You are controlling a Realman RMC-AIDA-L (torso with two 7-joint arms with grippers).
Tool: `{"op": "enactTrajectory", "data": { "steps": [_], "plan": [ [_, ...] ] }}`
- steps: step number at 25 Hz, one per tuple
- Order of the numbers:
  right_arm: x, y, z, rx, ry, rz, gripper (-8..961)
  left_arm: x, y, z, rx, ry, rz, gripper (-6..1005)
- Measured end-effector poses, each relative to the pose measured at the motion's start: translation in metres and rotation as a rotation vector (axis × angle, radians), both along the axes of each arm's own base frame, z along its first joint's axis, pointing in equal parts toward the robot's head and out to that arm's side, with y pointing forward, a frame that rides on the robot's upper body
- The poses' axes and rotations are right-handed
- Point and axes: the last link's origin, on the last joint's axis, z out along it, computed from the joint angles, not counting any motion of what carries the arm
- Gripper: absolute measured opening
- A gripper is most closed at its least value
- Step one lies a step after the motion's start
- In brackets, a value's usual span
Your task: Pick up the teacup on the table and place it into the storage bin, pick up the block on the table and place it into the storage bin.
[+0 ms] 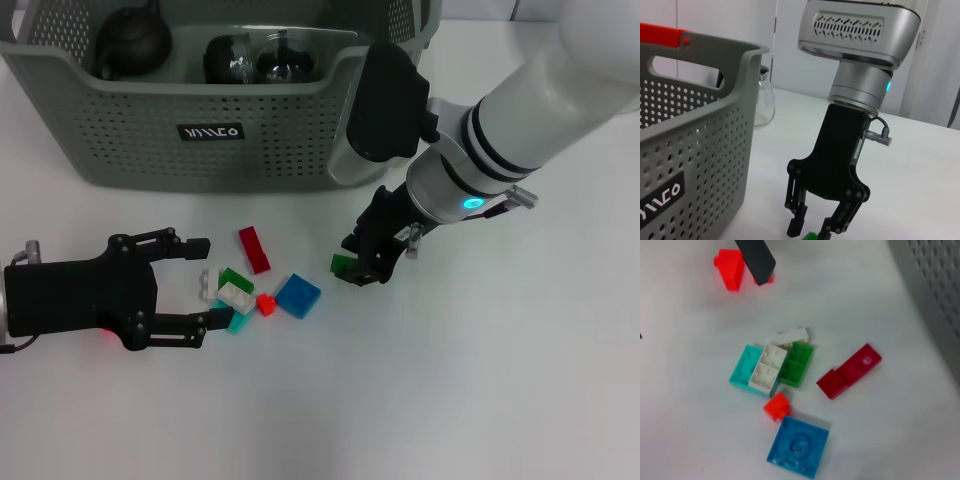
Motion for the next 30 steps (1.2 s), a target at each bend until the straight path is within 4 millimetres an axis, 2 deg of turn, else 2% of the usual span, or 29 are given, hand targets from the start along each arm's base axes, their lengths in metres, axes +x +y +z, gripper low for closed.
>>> {"op": "enactTrajectory", "data": {
  "steps": [11, 16, 21, 24, 30],
  "plan": [
    [0.004, -0.002, -0.002, -0.006, 0.0, -0.018, 377, 0.001, 0.0, -0.003, -0.011, -0.005, 0.001, 876],
    [0.004, -0.002, -0.001, 0.002, -0.001, -0.029, 196, 0.001, 0.0, -0.003, -0.011, -0.005, 0.001, 876],
    [-0.001, -0.001, 0.005, 0.009, 0.01, -0.036, 212, -0.001, -0.002, -0.002, -0.01, -0.004, 0.007, 875],
    [-0.01, -0.005, 0.018, -0.014, 0.033, -0.04, 221, -0.004, -0.004, -0.001, -0.009, 0.001, 0.014, 875],
    [-0.051, -0.016, 0.072, -0.039, 0.076, -0.047, 240, -0.011, -0.009, 0.004, 0.011, 0.001, 0.043, 875]
  ]
}}
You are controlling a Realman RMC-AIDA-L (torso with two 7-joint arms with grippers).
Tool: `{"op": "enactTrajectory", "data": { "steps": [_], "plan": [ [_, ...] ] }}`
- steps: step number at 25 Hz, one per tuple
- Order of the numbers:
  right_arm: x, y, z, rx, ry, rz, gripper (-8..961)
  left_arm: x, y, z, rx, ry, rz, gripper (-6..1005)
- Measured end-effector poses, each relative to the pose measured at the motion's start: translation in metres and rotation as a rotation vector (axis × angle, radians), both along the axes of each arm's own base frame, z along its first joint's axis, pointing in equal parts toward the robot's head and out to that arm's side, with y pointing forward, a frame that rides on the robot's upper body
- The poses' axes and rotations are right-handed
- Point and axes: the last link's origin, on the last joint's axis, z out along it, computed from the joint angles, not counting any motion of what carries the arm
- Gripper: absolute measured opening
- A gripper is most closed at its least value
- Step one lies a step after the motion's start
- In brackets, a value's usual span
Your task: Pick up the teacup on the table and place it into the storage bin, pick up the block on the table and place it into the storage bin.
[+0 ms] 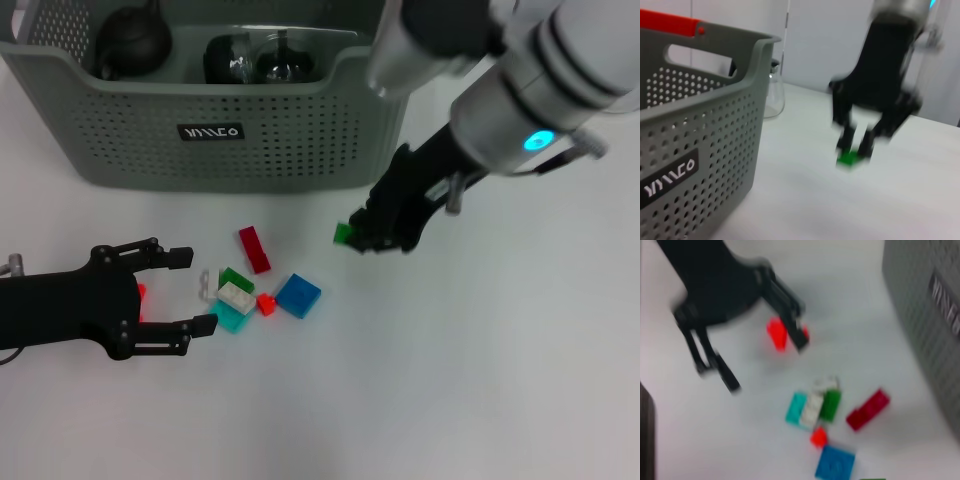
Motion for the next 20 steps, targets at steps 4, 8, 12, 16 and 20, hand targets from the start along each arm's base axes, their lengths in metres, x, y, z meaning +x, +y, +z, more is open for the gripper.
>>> {"op": "enactTrajectory", "data": {
  "steps": [4, 8, 12, 16, 20],
  "plan": [
    [-0.041, -0.007, 0.04, 0.012, 0.069, 0.026, 253, -0.001, -0.002, 0.0, 0.001, 0.0, 0.005, 876],
    [-0.086, -0.006, 0.079, -0.018, 0.265, 0.061, 265, -0.001, -0.002, -0.002, 0.001, -0.002, 0.004, 876],
    [-0.108, 0.019, 0.103, 0.058, 0.434, 0.054, 278, 0.001, -0.002, -0.003, -0.004, -0.004, 0.0, 876],
    [-0.103, 0.055, 0.096, 0.196, 0.431, 0.026, 291, 0.001, -0.002, -0.004, -0.006, -0.007, -0.001, 876],
    [-0.096, 0.082, 0.071, 0.288, 0.369, 0.029, 303, 0.003, -0.001, -0.006, -0.015, -0.016, -0.001, 875]
  ]
}}
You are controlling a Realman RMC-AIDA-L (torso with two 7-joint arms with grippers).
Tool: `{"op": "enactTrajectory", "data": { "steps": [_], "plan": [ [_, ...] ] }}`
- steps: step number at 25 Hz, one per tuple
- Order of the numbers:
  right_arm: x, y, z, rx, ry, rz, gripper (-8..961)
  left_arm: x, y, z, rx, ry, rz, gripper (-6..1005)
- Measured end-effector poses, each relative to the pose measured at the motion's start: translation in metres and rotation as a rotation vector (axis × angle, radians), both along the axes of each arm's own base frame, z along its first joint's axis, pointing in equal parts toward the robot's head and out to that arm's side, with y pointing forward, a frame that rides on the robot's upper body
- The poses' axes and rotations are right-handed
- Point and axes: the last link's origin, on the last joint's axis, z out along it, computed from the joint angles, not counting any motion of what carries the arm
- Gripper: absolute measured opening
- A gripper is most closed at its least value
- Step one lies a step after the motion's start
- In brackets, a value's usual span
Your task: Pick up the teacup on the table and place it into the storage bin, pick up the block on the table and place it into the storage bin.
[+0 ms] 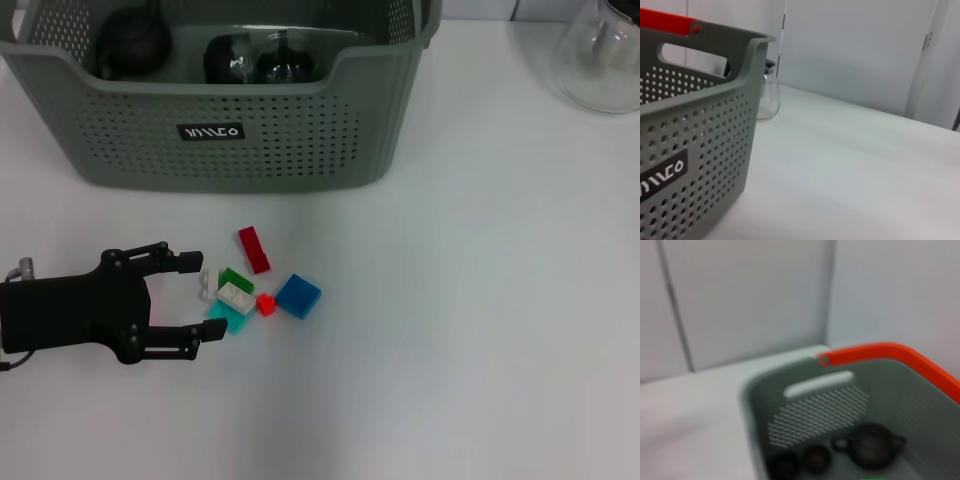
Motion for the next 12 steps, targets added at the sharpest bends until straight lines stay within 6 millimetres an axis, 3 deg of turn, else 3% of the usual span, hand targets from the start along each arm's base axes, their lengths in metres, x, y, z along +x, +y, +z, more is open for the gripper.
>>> {"op": "enactTrajectory", "data": {
  "steps": [7, 12],
  "plan": [
    [0.008, 0.023, -0.044, 0.081, -0.094, -0.008, 325, -0.001, 0.002, 0.0, 0.002, 0.005, 0.003, 875],
    [0.013, 0.024, -0.055, 0.095, -0.128, -0.005, 341, -0.001, 0.002, -0.001, 0.003, 0.007, 0.005, 876]
  ]
}}
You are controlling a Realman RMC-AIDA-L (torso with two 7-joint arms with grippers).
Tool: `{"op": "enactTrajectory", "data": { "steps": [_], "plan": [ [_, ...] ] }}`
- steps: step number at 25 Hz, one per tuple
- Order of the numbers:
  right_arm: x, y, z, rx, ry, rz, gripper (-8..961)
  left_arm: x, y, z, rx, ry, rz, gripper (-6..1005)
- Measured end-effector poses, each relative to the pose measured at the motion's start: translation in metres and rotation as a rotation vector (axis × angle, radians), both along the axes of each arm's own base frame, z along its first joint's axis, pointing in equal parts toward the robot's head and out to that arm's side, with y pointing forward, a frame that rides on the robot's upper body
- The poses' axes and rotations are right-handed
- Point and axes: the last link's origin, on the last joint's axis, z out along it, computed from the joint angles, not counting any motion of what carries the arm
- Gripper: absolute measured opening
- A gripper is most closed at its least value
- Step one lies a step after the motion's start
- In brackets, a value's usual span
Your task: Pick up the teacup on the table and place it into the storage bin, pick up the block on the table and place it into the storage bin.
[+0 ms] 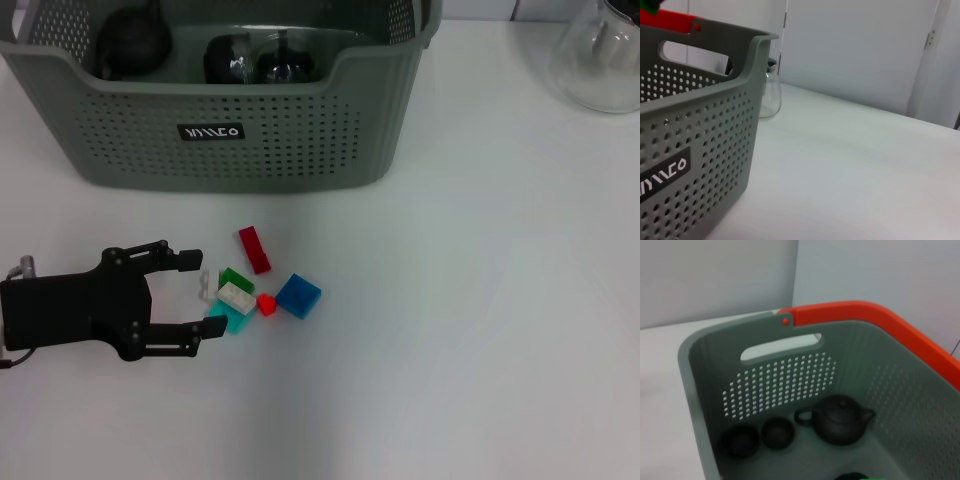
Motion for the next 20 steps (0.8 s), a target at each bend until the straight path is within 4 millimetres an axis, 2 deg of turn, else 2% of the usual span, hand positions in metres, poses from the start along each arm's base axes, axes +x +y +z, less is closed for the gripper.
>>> {"op": "enactTrajectory", "data": {
  "steps": [11, 14, 17, 20],
  "plan": [
    [0.003, 0.0, 0.003, 0.01, 0.003, 0.0, 376, 0.001, 0.002, -0.002, 0.006, 0.002, 0.002, 875],
    [-0.002, -0.005, 0.013, 0.009, 0.028, 0.026, 635, 0.001, 0.002, -0.002, 0.005, 0.002, 0.002, 875],
    [-0.014, -0.019, 0.032, -0.005, 0.107, 0.087, 664, 0.001, 0.002, -0.002, 0.003, 0.0, 0.001, 875],
    [-0.02, -0.046, 0.058, -0.042, 0.221, 0.176, 687, 0.001, 0.001, -0.002, 0.001, -0.002, -0.001, 875]
  ]
}}
